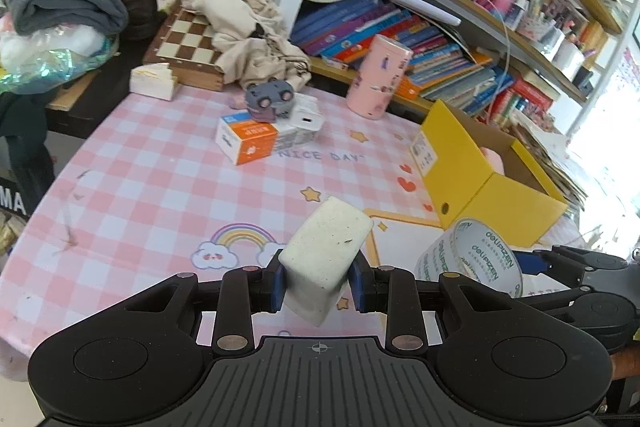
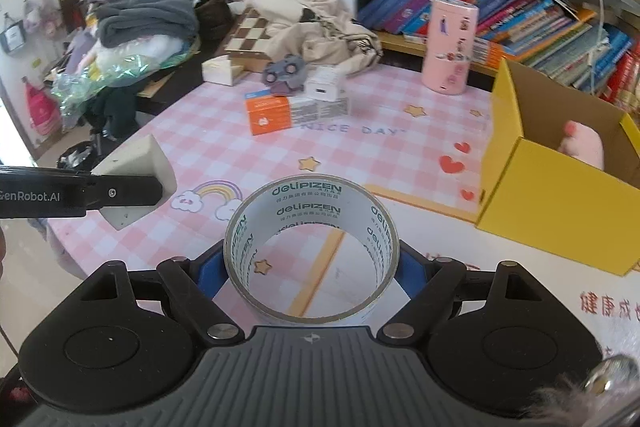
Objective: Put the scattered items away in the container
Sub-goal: 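Carry the tape roll and white block toward the yellow box with both grippers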
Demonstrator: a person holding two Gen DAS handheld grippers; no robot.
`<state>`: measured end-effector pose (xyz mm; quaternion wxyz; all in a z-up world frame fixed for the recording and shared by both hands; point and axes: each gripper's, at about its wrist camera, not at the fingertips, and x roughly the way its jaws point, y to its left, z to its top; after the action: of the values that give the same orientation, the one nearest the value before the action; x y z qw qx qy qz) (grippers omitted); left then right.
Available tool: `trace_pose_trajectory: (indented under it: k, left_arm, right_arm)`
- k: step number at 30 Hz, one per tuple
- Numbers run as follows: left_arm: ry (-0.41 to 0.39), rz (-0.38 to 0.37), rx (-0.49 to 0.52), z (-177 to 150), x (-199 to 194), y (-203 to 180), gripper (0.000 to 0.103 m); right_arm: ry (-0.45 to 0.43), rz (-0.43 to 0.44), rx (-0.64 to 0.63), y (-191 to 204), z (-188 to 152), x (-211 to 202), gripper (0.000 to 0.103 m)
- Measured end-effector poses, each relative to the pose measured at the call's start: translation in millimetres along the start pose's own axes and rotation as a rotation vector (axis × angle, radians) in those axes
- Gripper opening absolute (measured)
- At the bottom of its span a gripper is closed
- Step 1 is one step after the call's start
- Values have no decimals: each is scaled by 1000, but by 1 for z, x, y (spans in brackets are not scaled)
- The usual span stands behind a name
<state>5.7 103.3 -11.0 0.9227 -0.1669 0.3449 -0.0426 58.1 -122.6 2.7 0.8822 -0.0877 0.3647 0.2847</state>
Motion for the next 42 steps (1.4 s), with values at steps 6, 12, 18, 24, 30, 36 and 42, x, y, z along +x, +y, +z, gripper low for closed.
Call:
trace_pose_trajectory:
  k: [6,12,18,24,30,36,42]
  left_arm:
    - [24,-57,12,-1,9,-5,29]
    - [42,-92,22,-1,17,-11,29]
    - [59,-113,30,-1,25,-17,29]
    - [73,-129,56,2,33,-27,29]
    - [81,-135,79,4,38,-38,29]
    - [86,-142,94,5,41,-48,29]
    - [101,-154,118,5,46,-61,29]
  right_arm:
    - [14,-43,13,-4,-5,-5,82]
    - [34,-80,35,-11,-9,-8,82]
    - [50,-102,47,-16,-14,-10,82]
    - [47,-121,76,-28,-16,-13,82]
    - [39,-130,99,-37,-18,-17,82]
    - [38,-137,113,-46,-21,-21,82]
    - [34,-152,147,-57,-26,-27,82]
